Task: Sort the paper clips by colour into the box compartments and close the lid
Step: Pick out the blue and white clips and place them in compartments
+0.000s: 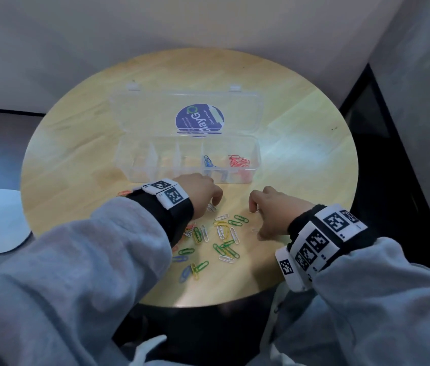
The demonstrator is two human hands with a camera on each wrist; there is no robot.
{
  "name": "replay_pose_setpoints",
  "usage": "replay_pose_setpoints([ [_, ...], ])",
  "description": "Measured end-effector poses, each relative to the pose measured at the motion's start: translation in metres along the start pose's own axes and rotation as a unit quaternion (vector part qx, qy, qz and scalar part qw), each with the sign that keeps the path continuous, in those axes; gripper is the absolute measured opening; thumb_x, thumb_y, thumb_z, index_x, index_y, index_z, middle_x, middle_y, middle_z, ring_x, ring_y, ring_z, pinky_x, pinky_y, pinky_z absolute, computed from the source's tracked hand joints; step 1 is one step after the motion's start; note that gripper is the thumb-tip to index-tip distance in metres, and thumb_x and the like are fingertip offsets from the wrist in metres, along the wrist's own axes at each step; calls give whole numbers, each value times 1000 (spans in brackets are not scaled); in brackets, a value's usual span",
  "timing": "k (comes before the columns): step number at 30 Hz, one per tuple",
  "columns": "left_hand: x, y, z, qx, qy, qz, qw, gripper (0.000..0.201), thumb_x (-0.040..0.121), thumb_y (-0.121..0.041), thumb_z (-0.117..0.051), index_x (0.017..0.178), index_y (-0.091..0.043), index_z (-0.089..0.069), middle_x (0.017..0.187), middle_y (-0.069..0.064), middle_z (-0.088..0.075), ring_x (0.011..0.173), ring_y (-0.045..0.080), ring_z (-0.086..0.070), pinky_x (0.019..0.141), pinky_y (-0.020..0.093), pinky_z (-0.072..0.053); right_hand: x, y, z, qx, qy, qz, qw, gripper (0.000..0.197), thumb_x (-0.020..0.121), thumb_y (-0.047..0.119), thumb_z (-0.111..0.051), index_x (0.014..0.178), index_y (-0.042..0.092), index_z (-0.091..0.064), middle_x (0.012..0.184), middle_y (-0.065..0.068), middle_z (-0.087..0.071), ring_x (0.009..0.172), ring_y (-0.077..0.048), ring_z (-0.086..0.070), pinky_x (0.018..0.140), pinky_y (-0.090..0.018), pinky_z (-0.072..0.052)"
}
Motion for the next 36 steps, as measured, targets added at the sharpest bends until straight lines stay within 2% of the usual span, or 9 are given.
replay_pose_setpoints([
  [3,5,0,-2,-3,4,7,1000,25,88,-10,-55,110,-21,-59,115,3,-56,108,24,-55,77,29,-39,7,0,2,20,-26,15,999,31,74,18,-71,89,26,-45,95,5,-41,82,-18,-48,73,-28,-44],
  [8,9,3,-4,-20,8,31,999,19,90,-15,-56,108,-19,-59,114,3,-59,105,23,-57,73,28,-37,13,-2,5,26,-44,35,998,16,76,14,-67,80,21,-53,76,11,-40,78,-17,-48,55,-20,-33],
  [13,5,3,-4,-70,-5,36,997,26,89,-23,-59,114,-20,-54,107,1,-57,94,21,-52,70,26,-32,15,-4,6,43,-33,12,998,25,78,16,-68,91,20,-46,86,3,-51,82,-20,-50,64,-27,-39],
  [17,5,3,-3,-75,6,34,997,25,88,-24,-61,112,-21,-55,107,1,-58,86,17,-45,69,27,-32,15,0,7,9,-14,10,1000,11,82,14,-63,84,19,-53,85,2,-54,82,-18,-50,56,-22,-35],
  [20,6,3,-3,-68,14,36,997,21,88,-28,-61,106,-18,-60,109,2,-59,86,17,-45,69,26,-32,16,3,7,-3,-9,4,1000,6,82,11,-60,83,17,-59,91,-2,-63,82,-20,-55,63,-24,-41],
  [25,7,4,-3,-60,43,48,996,18,91,-30,-57,104,-17,-59,113,2,-61,86,16,-46,64,24,-32,16,4,6,-46,2,-7,999,19,81,8,-57,96,8,-69,100,-8,-69,93,-24,-64,74,-29,-51],
  [28,7,2,-2,-54,49,45,996,13,90,-29,-57,98,-19,-58,112,3,-61,85,16,-47,66,25,-33,17,5,4,-67,15,-12,998,22,80,6,-55,97,6,-69,101,-10,-69,92,-25,-65,73,-28,-51],
  [31,5,2,-2,-60,43,39,997,10,88,-27,-59,86,-21,-52,100,1,-58,83,17,-47,59,24,-31,16,5,4,-67,24,-11,997,23,79,5,-55,97,6,-69,101,-10,-70,93,-25,-65,69,-27,-49],
  [36,2,0,-3,-76,15,31,997,31,86,-19,-59,63,-25,-39,70,-9,-44,78,16,-46,51,21,-28,13,7,7,-29,2,14,999,14,79,5,-54,86,10,-66,94,-6,-68,86,-23,-62,63,-25,-45],
])
Point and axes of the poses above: each hand's wrist, its own x-axis towards the middle knuckle, its own z-axis out of the back of the hand, y = z × x, the point moved 2 cm from there along x, towards the middle knuckle
